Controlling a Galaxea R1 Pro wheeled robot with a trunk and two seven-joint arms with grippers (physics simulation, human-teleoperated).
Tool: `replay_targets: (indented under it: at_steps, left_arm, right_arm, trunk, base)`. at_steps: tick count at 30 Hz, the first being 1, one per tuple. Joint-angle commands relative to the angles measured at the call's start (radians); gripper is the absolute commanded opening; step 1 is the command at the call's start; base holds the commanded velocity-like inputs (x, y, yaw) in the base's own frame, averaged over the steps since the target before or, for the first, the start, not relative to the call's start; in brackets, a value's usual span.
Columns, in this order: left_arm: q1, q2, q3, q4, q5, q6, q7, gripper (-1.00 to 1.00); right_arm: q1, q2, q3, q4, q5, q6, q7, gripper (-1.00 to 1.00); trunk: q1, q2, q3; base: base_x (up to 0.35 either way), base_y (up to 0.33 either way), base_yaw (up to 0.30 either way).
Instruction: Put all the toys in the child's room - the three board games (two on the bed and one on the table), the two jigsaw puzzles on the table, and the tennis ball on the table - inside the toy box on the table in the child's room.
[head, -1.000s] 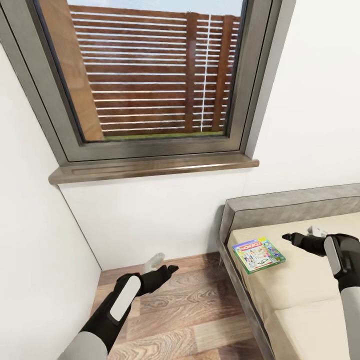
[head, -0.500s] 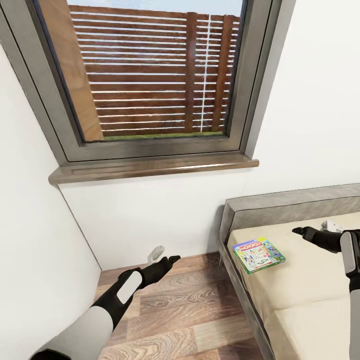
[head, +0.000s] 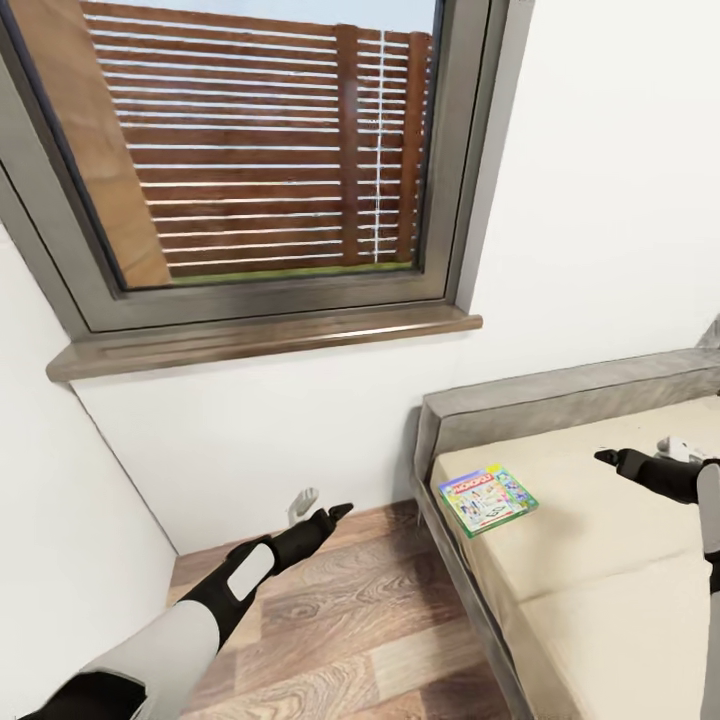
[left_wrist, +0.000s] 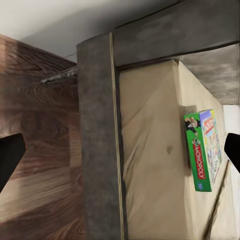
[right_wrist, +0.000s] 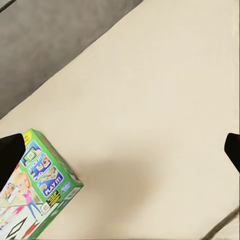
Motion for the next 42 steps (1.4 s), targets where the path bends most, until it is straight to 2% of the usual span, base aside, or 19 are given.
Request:
replay_targets:
  at_steps: [1, 8, 16, 24, 30, 42]
  left_arm:
    - [-0.003, 0.002, -0.004, 0.005, 0.010, 0.001, -0.008, 1.00]
    - [-0.007, 0.005, -0.004, 0.016, 0.013, -0.006, -0.024, 1.00]
    - [-0.007, 0.008, -0.003, 0.022, 0.015, -0.007, -0.033, 1.00]
    - [-0.006, 0.008, -0.012, 0.020, 0.003, -0.016, -0.037, 1.00]
    - [-0.005, 0.009, -0.012, 0.019, 0.000, -0.019, -0.035, 1.00]
    - [0.001, 0.011, 0.011, 0.024, 0.016, -0.018, -0.031, 1.00]
  right_arm:
    - [0.001, 0.001, -0.002, -0.007, -0.009, 0.006, -0.005, 1.00]
    - [0.005, 0.004, -0.004, -0.021, -0.009, 0.009, -0.005, 1.00]
    - [0.009, 0.023, -0.005, -0.028, -0.005, 0.007, -0.006, 1.00]
    - [0.013, 0.057, -0.004, -0.035, 0.000, 0.003, -0.007, 1.00]
    - [0.025, 0.071, -0.003, -0.056, 0.001, 0.003, -0.007, 1.00]
    - [0.093, 0.135, 0.029, -0.187, 0.002, 0.010, -0.007, 1.00]
  trunk:
    - [0.000, 0.000, -0.001]
    - [0.000, 0.000, -0.001]
    - [0.000, 0.000, -0.001]
    - [0.000, 0.000, -0.001]
    - [0.000, 0.000, -0.001]
    - [0.000, 0.000, -0.007]
  base:
    - [0.000, 0.000, -0.257]
    - [0.000, 0.000, -0.269]
    - [0.000, 0.000, -0.280]
    - [0.000, 0.000, -0.239]
    - [0.000, 0.000, -0.105]
    - [0.000, 0.000, -0.031]
